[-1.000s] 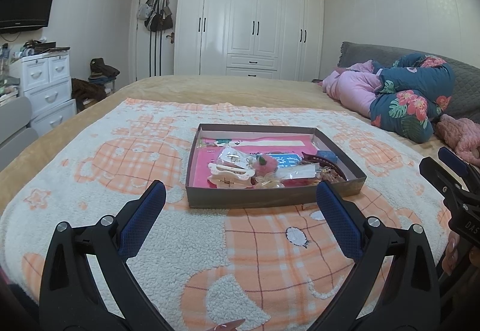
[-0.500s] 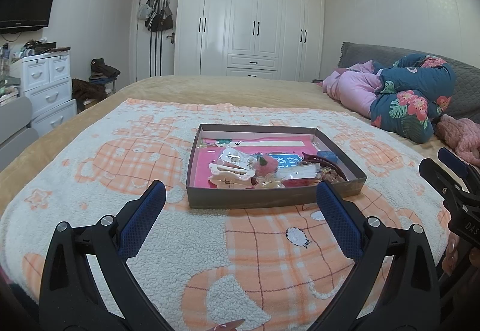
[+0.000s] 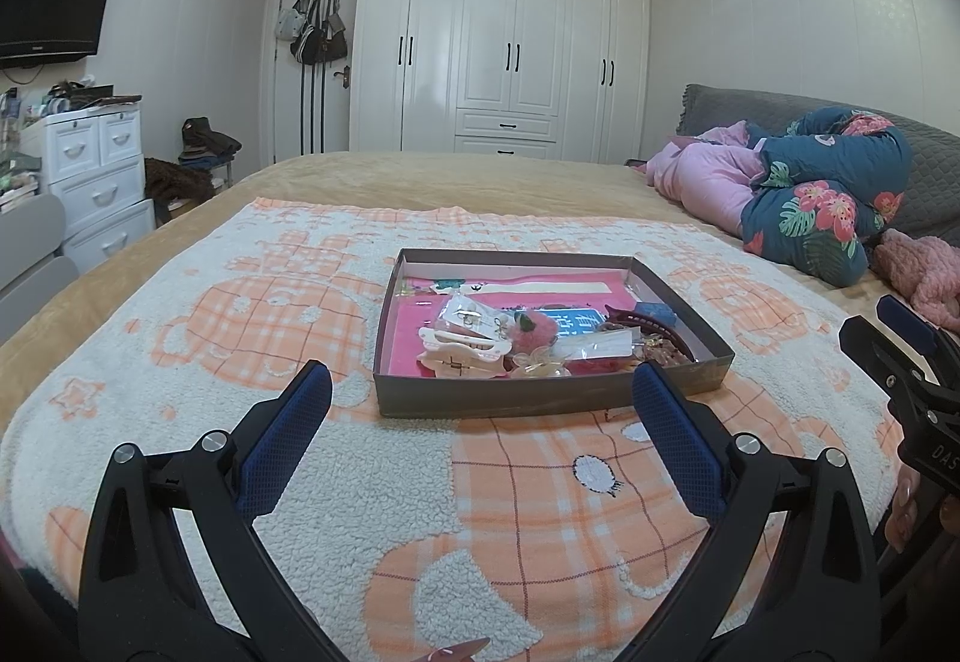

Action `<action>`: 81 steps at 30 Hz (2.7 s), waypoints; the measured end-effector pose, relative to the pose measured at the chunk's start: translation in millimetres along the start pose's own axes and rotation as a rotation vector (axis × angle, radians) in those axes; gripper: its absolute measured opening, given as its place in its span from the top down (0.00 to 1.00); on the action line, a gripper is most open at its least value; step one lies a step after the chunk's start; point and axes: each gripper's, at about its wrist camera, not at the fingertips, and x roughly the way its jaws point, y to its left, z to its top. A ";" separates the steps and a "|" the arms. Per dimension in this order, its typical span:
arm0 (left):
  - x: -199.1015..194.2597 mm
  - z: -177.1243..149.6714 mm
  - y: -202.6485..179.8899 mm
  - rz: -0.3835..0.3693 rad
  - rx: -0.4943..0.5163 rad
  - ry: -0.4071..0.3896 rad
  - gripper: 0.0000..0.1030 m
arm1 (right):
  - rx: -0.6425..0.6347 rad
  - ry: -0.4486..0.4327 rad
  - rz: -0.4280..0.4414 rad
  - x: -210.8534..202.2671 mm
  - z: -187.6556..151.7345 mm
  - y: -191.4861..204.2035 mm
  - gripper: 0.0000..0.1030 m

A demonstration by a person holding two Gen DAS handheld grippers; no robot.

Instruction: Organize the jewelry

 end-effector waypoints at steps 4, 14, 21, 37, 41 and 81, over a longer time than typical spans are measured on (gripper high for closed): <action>0.2 -0.1 -0.2 0.000 0.001 0.000 0.11 | -0.001 -0.002 0.002 -0.3 0.1 -0.1 0.06; 0.2 -0.1 -0.7 0.000 0.001 0.002 0.11 | -0.001 -0.002 0.000 -0.9 0.6 1.1 0.06; -0.6 -0.6 -1.5 0.001 0.000 0.000 0.11 | -0.001 -0.004 -0.003 -1.4 1.6 1.4 0.06; 14.0 2.7 21.9 0.046 -0.058 0.043 0.11 | 0.091 0.057 -0.065 14.0 -1.5 -22.2 0.06; 49.5 15.9 73.2 0.175 -0.134 0.121 0.11 | 0.174 0.166 -0.221 56.7 3.9 -76.8 0.06; 214.8 15.9 280.1 0.563 -0.330 0.507 0.10 | 0.375 0.761 -0.621 230.4 -45.3 -280.9 0.05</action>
